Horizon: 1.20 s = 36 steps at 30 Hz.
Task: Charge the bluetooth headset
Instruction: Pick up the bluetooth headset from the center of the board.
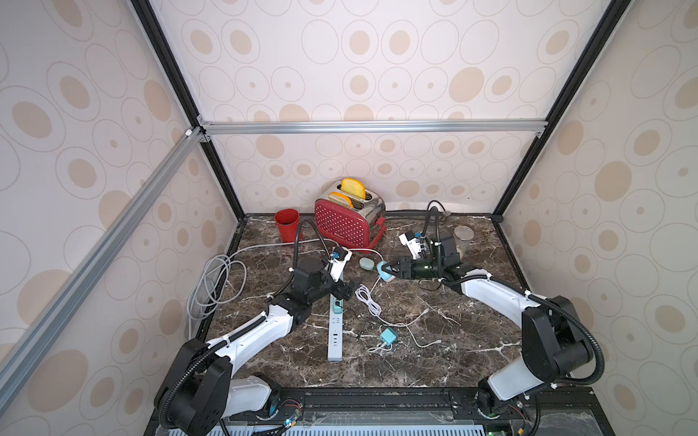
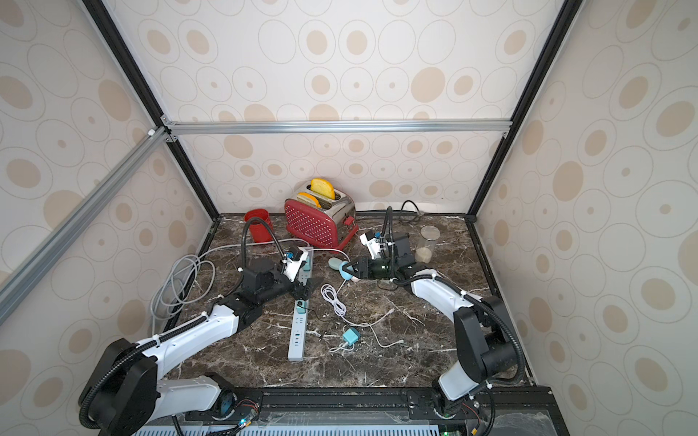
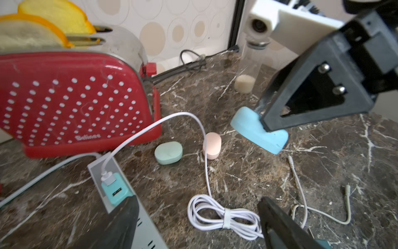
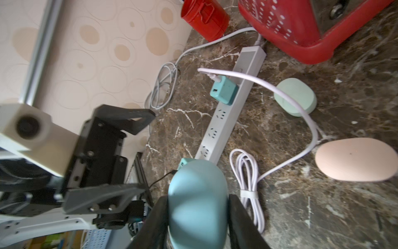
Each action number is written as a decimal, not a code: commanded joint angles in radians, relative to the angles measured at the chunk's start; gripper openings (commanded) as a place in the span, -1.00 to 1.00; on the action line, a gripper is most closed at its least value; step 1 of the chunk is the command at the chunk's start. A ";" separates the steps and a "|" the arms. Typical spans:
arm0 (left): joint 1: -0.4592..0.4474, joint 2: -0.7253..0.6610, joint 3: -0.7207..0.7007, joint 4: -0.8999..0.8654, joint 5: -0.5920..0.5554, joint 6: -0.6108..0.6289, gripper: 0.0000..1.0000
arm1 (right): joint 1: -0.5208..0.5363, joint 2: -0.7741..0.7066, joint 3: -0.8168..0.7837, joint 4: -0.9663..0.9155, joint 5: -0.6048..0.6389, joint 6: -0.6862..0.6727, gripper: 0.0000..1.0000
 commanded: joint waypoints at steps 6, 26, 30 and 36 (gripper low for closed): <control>-0.052 -0.001 -0.005 0.355 0.175 0.290 0.89 | -0.002 -0.054 0.054 0.102 -0.210 0.151 -0.22; -0.095 0.051 0.033 0.453 0.152 0.296 0.83 | -0.001 -0.030 0.022 0.392 -0.278 0.390 -0.25; -0.095 0.082 0.059 0.474 0.143 0.275 0.84 | 0.005 -0.026 0.017 0.416 -0.280 0.406 -0.25; -0.095 0.103 0.063 0.536 0.128 0.251 0.84 | 0.004 -0.014 0.012 0.429 -0.287 0.413 -0.26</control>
